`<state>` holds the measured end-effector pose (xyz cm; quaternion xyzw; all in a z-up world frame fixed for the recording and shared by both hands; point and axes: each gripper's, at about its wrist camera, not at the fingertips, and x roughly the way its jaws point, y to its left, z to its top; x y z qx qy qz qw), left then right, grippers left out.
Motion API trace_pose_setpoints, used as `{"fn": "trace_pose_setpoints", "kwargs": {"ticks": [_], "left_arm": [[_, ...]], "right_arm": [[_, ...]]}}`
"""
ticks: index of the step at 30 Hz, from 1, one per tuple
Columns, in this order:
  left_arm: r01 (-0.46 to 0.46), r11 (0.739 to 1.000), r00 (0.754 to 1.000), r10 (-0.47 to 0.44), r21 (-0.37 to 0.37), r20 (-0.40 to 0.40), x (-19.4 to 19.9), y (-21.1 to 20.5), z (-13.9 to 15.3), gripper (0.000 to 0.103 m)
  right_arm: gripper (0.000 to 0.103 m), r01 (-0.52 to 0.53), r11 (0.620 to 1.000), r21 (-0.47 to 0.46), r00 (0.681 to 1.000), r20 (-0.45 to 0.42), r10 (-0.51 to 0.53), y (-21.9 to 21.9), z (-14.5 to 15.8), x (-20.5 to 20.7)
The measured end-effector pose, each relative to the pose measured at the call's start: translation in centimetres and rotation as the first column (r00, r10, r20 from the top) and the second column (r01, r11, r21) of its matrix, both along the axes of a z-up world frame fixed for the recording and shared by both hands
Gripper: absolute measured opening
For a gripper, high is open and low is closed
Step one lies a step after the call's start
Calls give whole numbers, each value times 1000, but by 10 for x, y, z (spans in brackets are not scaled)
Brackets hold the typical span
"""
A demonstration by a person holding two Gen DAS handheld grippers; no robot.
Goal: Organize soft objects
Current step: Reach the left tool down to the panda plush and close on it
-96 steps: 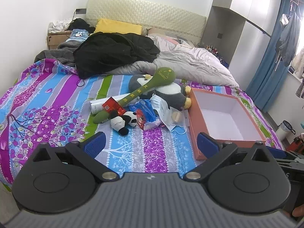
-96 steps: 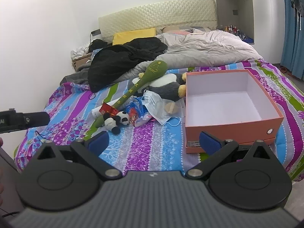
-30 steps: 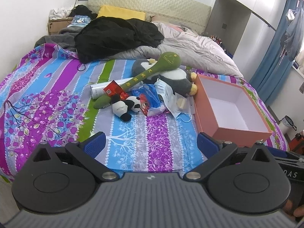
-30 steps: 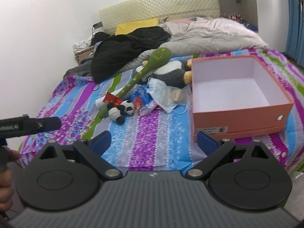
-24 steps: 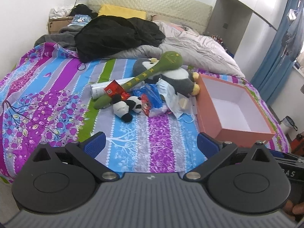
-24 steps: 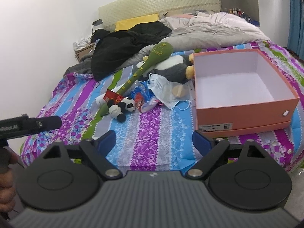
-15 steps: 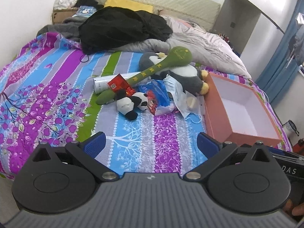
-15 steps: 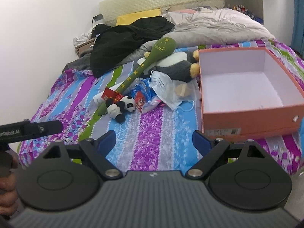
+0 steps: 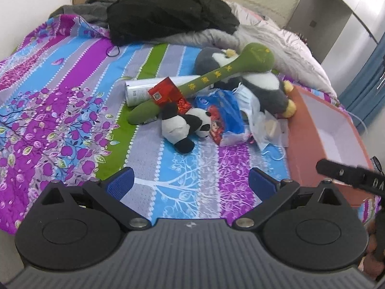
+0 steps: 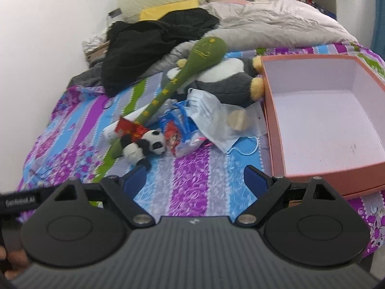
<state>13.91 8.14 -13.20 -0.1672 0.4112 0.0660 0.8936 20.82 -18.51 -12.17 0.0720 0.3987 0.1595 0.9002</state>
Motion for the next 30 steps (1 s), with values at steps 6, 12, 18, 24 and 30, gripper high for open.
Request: {"fn": "trace_pose_setpoints", "kwargs": {"ticks": [6,12,18,24,30], "left_arm": [[-2,1000,999,2,-15,-37,38,16,-28,100],[12,1000,998,-11,9,-68,75,27,-52,96],[14,1000,996,-13,17,-93,106,36,-77,89],[7,1000,994,-5,17,-111,132,45,-98,85],[9,1000,993,-7,14,-114,149,52,-113,81]], "right_arm": [[89,-1,1000,-4,999,-35,1,12,-18,39],[77,2,999,-35,998,-67,-4,21,-42,77],[68,3,999,-53,996,-87,-7,27,-65,111],[54,-4,999,-43,996,-91,0,35,-82,141],[43,3,999,-53,996,-86,-7,44,-96,167]]}}
